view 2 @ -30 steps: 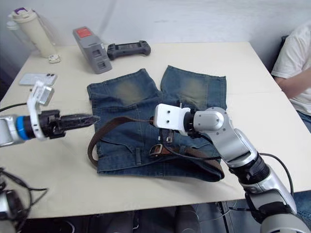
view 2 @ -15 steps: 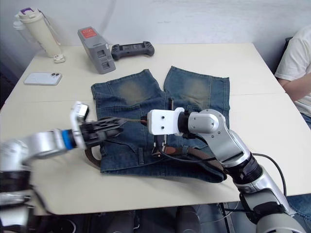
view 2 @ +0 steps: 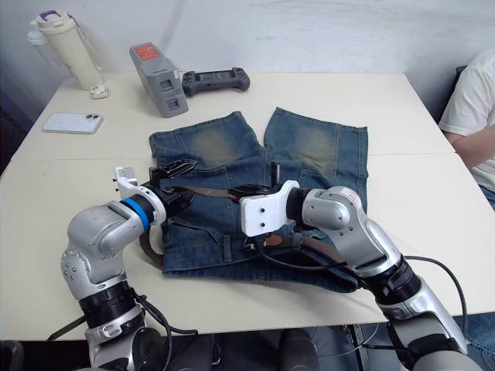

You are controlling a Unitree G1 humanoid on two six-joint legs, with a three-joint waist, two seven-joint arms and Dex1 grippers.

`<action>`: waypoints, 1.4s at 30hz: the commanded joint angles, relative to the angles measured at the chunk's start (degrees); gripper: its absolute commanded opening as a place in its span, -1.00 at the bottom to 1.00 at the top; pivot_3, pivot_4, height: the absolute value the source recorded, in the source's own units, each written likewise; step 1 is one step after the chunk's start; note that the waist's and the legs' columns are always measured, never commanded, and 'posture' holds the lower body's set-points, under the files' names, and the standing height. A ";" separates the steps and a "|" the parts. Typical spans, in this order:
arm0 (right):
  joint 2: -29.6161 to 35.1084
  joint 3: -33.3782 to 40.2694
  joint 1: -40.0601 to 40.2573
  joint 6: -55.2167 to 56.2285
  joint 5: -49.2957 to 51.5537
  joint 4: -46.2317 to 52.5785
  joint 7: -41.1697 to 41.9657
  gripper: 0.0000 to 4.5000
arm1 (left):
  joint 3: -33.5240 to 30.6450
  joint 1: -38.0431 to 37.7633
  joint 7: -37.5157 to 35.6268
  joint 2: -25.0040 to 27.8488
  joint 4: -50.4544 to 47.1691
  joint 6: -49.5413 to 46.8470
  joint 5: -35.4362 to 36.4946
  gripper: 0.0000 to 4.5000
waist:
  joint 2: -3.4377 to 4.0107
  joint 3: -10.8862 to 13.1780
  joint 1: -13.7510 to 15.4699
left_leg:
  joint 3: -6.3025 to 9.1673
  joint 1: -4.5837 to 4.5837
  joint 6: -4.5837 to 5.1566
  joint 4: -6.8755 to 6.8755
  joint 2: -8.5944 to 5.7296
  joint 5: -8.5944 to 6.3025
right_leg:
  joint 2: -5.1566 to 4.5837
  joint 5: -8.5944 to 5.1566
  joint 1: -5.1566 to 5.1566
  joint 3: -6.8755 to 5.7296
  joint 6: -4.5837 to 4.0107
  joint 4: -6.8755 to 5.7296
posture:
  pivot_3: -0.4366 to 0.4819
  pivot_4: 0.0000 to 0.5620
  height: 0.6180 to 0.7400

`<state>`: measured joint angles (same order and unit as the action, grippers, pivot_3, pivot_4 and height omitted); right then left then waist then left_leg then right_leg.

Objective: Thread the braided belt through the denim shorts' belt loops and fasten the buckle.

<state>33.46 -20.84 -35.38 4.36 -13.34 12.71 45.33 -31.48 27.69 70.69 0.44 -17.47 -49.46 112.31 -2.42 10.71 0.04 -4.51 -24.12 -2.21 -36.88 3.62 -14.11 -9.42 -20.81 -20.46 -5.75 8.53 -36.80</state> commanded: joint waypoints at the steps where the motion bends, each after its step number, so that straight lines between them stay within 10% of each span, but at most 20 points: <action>1: 0.56 2.80 0.15 2.43 -0.16 0.55 -1.36 -1.00 | 0.01 0.99 2.50 -1.45 -4.10 0.78 0.69 0.99 | 0.00 0.00 0.17 | 0.02 0.00 0.00 0.00 0.00 -0.01 | 0.00 0.00 0.03 -0.02 0.00 0.04 | -0.05 -0.47 1.00; 13: -0.18 2.38 1.59 3.99 -0.14 1.72 -0.89 -1.00 | 3.38 2.52 10.07 -7.12 -9.11 7.05 0.69 0.99 | 0.00 0.00 0.31 | 0.11 -0.01 0.01 0.01 -0.01 -0.04 | 0.02 0.01 0.14 -0.14 -0.01 0.33 | -0.05 -0.47 1.00; 25: 0.19 3.63 2.68 3.44 0.20 2.28 -1.12 -1.00 | -0.69 2.62 6.04 -2.77 -2.35 1.24 0.69 -0.96 | 0.01 0.01 0.84 | 0.11 -0.01 0.01 0.03 -0.01 -0.04 | 0.04 0.01 0.14 -0.14 -0.01 0.37 | -0.05 -0.47 1.00; 33: -0.69 5.64 3.70 -0.21 4.71 3.85 -0.65 -1.00 | -2.71 1.33 2.08 -1.05 -0.57 -2.59 0.69 -0.99 | 0.01 0.01 1.34 | 0.11 -0.04 0.00 0.08 -0.01 -0.05 | 0.05 0.01 0.15 -0.16 -0.01 0.47 | -0.05 -0.47 1.00; 42: 1.78 11.73 4.05 -6.94 13.53 6.83 3.38 0.93 | -5.71 -1.57 -3.45 1.30 -0.88 -3.14 0.69 -1.00 | 0.03 0.02 1.44 | 0.11 -0.04 -0.01 0.14 0.00 -0.05 | 0.07 0.03 0.15 -0.16 -0.03 0.55 | -0.05 -0.47 1.00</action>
<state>34.34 -11.86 -31.29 -1.89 -1.89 16.68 48.31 -36.43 26.01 68.61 1.30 -16.96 -52.65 112.75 -2.39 10.73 1.48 -4.39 -24.17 -2.22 -36.73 3.62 -14.16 -9.34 -20.77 -20.31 -5.92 8.50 -36.23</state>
